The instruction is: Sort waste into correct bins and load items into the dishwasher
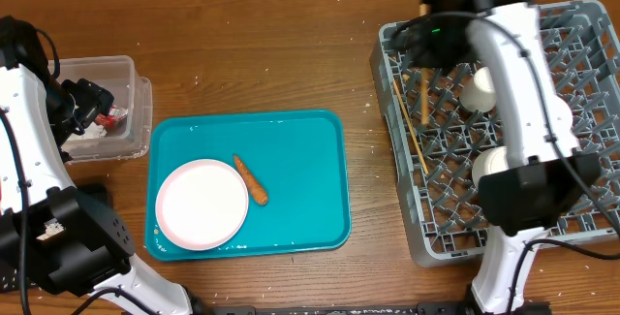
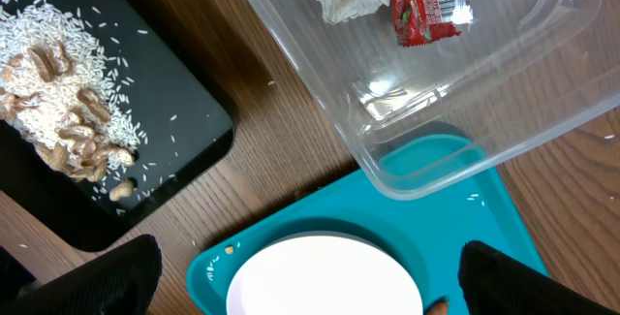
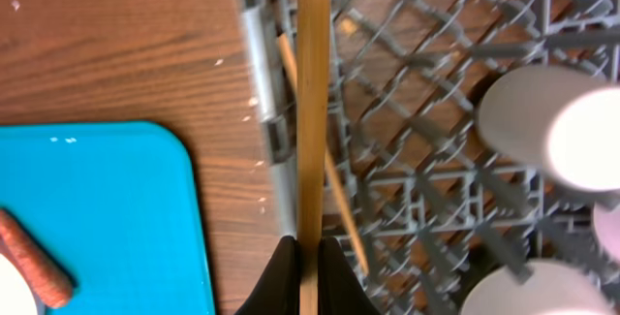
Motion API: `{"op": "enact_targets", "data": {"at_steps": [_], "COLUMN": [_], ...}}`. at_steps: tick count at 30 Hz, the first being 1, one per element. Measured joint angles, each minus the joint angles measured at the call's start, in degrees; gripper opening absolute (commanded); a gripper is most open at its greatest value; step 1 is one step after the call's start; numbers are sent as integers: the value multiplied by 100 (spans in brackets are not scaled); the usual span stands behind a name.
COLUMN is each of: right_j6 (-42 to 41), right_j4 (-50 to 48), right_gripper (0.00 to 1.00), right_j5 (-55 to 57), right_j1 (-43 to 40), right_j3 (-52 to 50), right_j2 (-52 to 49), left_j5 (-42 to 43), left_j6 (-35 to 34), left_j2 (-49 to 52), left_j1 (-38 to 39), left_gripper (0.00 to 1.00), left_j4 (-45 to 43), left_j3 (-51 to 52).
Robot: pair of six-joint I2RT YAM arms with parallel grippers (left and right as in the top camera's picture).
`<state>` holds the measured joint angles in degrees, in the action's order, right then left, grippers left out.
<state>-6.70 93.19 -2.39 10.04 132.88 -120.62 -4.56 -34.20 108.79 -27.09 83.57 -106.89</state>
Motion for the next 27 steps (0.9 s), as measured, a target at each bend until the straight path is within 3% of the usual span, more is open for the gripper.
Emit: {"op": "enact_targets", "data": {"at_steps": [3,9,11,12,15,24,25,27], "right_j6": [505,874,898,920,935,885,833,737], "right_j4": [-160,-577,-597,-601,-553,109,205,166], "right_gripper": [8,9,15,24,38,45,55,88], "right_j5": [-350,-608,-658,-686,-758,-1373,-1582,-2031], "right_j1": [-431,-389,-385,-385,-385,-369,-341,-197], "right_j3": [-227,-1270,-1440,-1530,-1565,-1397,-1143,-946], "right_j2": [-2,-13,-13,-13,-13,-13,-2,131], "left_j5": [2,2,2,4,2,2,4,2], "left_j6": [-2,0,0,0,0,0,0,0], "left_j2": [0,0,0,0,0,0,0,0], "left_j1": [0,0,0,0,0,0,0,0], "left_gripper": [100,100,100,100,100,100,100,100], "left_j4": [-2,-2,-4,-4,-2,0,0,-2], "left_j3": [0,0,0,0,0,0,0,0]}}
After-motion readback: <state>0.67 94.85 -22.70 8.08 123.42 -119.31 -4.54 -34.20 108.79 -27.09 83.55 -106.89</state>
